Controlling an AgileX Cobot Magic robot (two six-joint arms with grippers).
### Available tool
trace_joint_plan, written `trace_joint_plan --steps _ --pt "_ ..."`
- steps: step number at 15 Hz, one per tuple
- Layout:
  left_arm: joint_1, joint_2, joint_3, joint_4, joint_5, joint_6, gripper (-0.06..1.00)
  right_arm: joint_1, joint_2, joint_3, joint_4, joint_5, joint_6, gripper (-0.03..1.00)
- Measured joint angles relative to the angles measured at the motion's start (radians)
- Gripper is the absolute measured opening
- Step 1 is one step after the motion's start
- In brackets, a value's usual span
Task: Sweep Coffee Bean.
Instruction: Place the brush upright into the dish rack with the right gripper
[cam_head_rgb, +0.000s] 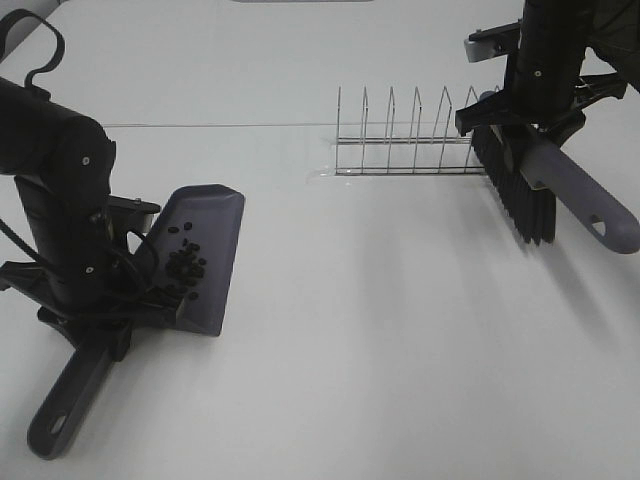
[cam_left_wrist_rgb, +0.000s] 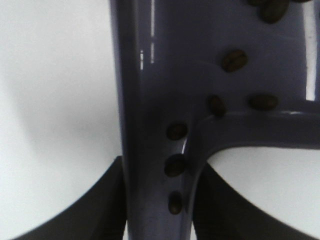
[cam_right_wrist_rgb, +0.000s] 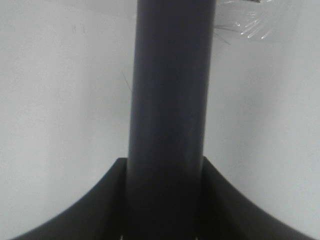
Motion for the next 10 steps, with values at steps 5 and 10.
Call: trace_joint_plan --steps 5,10 --pt "0.000 0.000 0.000 0.000 0.001 0.001 0.35 -0.036 0.039 -0.088 0.023 0.010 -0.031 0.38" --pt "0.000 0.000 0.000 0.000 0.000 0.001 0.35 -0.076 0.095 -0.175 0.096 0.017 -0.099 0.38"
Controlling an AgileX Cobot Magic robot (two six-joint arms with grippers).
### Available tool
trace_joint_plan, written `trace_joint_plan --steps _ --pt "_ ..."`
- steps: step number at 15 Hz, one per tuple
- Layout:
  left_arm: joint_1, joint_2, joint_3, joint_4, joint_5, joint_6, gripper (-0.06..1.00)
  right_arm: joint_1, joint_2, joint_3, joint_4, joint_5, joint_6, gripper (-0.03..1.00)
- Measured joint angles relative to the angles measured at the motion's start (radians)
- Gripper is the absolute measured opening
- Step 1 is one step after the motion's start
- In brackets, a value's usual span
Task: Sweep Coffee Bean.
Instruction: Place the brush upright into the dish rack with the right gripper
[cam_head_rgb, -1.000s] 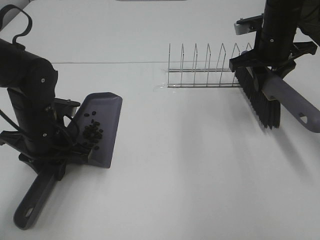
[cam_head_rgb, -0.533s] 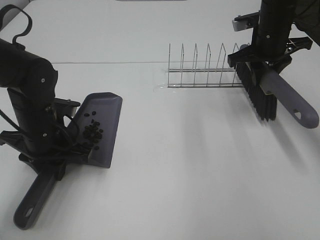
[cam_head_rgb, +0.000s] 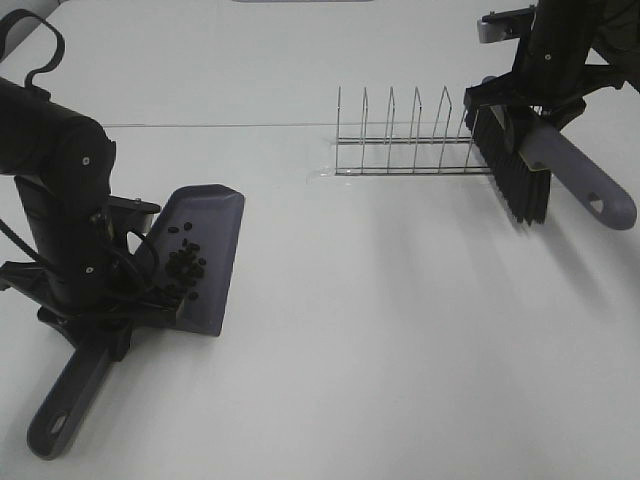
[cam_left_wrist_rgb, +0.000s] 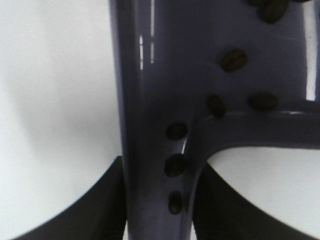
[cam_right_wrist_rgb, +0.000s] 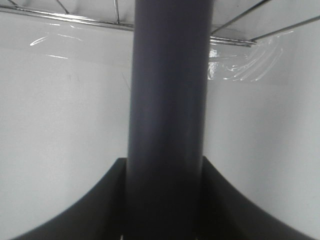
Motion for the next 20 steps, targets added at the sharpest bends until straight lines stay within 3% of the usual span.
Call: trace_joint_plan --steps 8,20 --pt "0.000 0.000 0.000 0.001 0.000 0.000 0.35 -0.001 0.084 -0.114 -0.007 0.018 -0.002 0.38" --pt "0.000 0.000 0.000 0.001 0.000 0.000 0.35 -0.007 0.110 -0.121 0.032 0.069 -0.034 0.38"
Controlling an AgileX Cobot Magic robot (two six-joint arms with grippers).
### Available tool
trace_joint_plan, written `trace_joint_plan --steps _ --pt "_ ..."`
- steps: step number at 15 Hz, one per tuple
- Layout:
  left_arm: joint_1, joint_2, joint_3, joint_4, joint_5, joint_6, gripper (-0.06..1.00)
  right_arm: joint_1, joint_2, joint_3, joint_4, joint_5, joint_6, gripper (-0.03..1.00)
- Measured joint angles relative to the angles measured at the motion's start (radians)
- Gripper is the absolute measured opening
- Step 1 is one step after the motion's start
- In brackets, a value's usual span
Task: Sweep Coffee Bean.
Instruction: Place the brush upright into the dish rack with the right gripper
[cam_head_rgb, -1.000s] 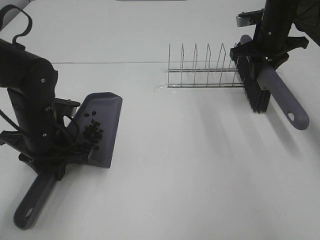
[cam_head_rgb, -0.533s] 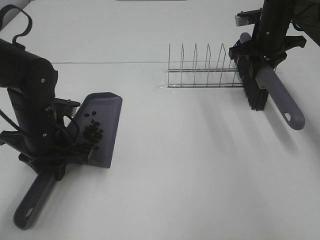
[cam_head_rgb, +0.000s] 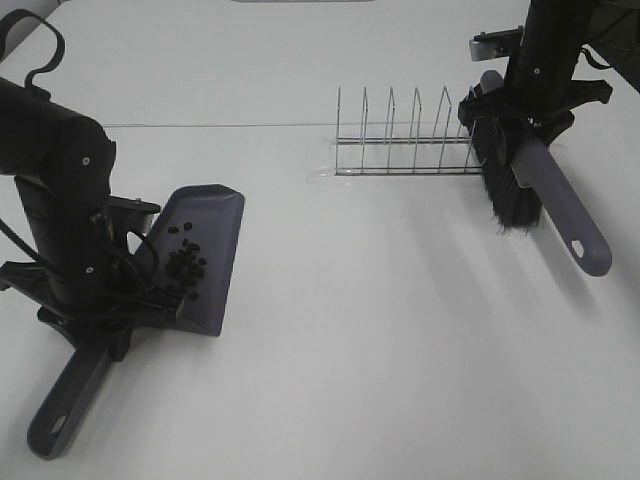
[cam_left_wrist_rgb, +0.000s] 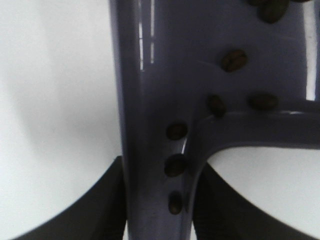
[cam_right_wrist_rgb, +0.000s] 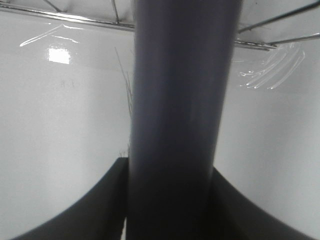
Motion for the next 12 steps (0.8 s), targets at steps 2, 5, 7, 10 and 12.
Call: trace_joint_plan --steps 2,5,7,10,12 --pt "0.000 0.000 0.000 0.000 0.000 0.000 0.35 -0.001 0.000 -0.002 -0.003 0.001 0.001 0.38" --pt "0.000 0.000 0.000 0.000 0.000 0.000 0.35 -0.001 0.003 -0.023 -0.008 0.005 0.026 0.38" --pt "0.000 0.000 0.000 0.000 0.000 0.000 0.35 -0.001 0.006 -0.038 -0.007 0.005 0.027 0.38" --pt "0.000 0.000 0.000 0.000 0.000 0.000 0.35 -0.001 0.013 -0.047 0.001 0.004 0.029 0.38" --pt "0.000 0.000 0.000 0.000 0.000 0.000 0.35 0.002 0.015 -0.047 0.021 0.002 0.028 0.59"
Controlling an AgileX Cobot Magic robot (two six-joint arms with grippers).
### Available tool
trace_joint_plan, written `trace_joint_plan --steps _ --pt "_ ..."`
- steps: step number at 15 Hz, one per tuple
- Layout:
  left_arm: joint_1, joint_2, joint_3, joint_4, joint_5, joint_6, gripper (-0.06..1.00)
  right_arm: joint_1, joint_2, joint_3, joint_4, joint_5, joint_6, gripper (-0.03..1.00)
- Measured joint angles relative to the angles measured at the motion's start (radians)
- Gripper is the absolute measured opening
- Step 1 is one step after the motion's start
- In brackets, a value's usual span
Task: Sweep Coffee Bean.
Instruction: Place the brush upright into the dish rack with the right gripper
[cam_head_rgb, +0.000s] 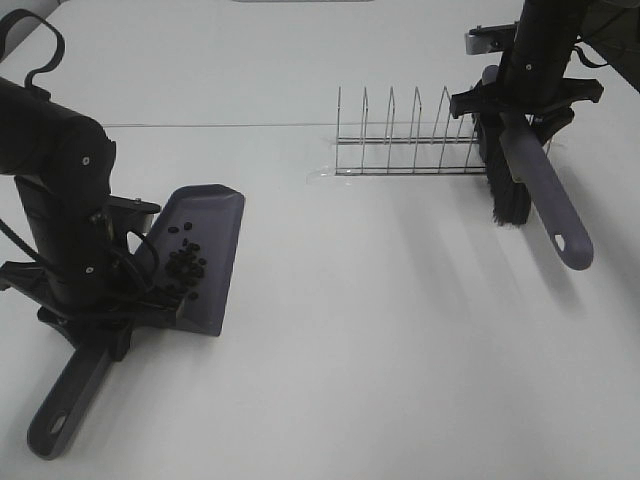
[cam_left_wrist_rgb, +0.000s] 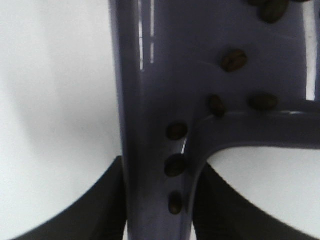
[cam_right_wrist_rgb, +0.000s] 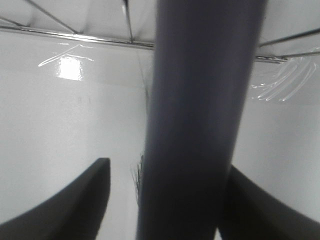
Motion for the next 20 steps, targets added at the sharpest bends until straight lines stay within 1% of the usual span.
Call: trace_joint_plan --steps 1,3,8,13,14,16,18,19,20 --pt "0.000 0.000 0.000 0.000 0.000 0.000 0.35 0.000 0.000 0.000 0.001 0.000 0.000 0.67" --pt "0.000 0.000 0.000 0.000 0.000 0.000 0.35 0.000 0.000 0.000 0.003 -0.001 0.000 0.72" --pt "0.000 0.000 0.000 0.000 0.000 0.000 0.35 0.000 -0.003 0.000 0.010 -0.001 0.000 0.73" --pt "0.000 0.000 0.000 0.000 0.001 0.000 0.35 0.000 -0.014 0.000 0.010 -0.001 -0.002 0.72" --pt "0.000 0.000 0.000 0.000 0.001 0.000 0.35 0.000 -0.014 0.000 0.011 -0.001 -0.002 0.70" --pt "0.000 0.000 0.000 0.000 0.001 0.000 0.35 0.000 -0.014 0.000 0.039 -0.001 -0.002 0.62" --pt "0.000 0.000 0.000 0.000 0.001 0.000 0.35 0.000 -0.014 0.000 0.075 -0.001 -0.008 0.58" --pt "0.000 0.000 0.000 0.000 0.001 0.000 0.35 0.002 -0.014 0.003 0.083 -0.002 -0.010 0.53" --pt "0.000 0.000 0.000 0.000 0.001 0.000 0.35 0.002 -0.015 0.014 0.080 -0.004 -0.010 0.44"
